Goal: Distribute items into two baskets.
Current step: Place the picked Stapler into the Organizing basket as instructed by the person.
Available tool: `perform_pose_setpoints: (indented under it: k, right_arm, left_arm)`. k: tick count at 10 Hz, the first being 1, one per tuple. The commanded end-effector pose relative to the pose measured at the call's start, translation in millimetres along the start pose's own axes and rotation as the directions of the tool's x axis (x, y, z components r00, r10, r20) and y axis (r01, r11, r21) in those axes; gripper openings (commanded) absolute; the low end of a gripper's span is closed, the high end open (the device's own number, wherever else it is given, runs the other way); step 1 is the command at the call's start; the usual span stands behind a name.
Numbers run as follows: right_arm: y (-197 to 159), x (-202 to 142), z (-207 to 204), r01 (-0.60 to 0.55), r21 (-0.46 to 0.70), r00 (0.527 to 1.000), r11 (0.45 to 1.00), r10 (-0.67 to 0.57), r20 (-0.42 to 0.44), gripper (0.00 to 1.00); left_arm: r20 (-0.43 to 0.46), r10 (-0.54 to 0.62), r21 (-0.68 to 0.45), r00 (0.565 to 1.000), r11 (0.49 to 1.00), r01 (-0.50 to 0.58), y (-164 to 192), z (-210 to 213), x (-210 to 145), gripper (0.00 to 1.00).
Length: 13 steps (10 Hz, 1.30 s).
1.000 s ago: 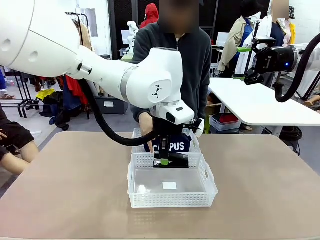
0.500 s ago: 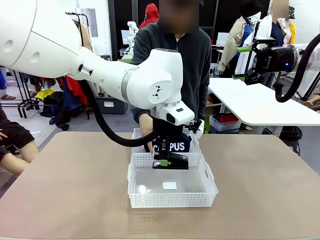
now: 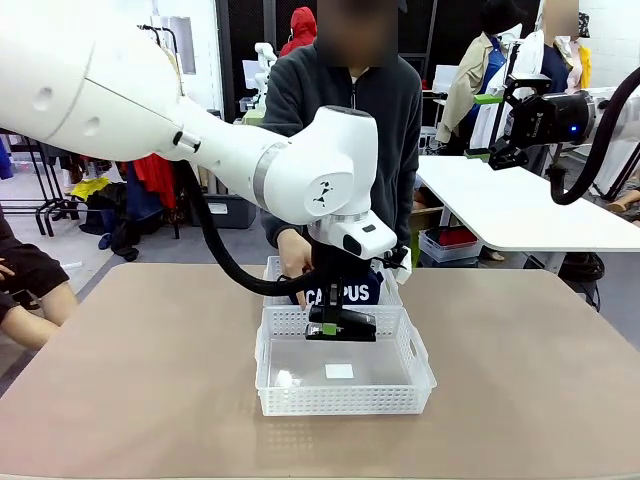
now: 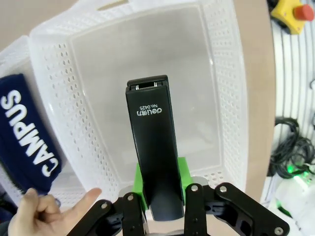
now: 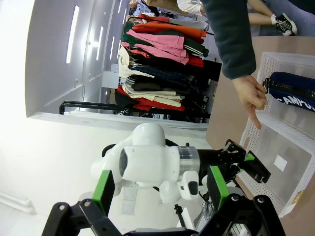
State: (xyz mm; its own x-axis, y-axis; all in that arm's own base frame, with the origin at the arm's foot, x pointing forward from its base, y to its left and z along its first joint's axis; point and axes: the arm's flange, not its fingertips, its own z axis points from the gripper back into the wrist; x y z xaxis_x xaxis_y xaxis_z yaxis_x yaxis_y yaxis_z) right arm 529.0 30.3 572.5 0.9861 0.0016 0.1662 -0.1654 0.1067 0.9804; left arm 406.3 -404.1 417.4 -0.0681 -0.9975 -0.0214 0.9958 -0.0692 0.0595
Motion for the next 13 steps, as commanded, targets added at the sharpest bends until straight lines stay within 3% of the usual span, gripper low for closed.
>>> perform_pose_setpoints:
  k: [1, 13]
  right_arm:
    - [2.3, -0.6, 0.3, -0.004, 0.003, 1.0, 1.0, 0.004, 0.002, 1.0]
    - [2.3, -0.6, 0.3, -0.004, 0.003, 1.0, 1.0, 0.004, 0.002, 1.0]
  left_arm:
    - [0.004, 0.064, 0.005, 0.998, 0.998, -0.064, 14.9, -11.6, 5.5, 0.0]
    - [-0.035, 0.095, -0.066, 0.995, 0.993, -0.097, 22.9, -87.5, 8.7, 0.0]
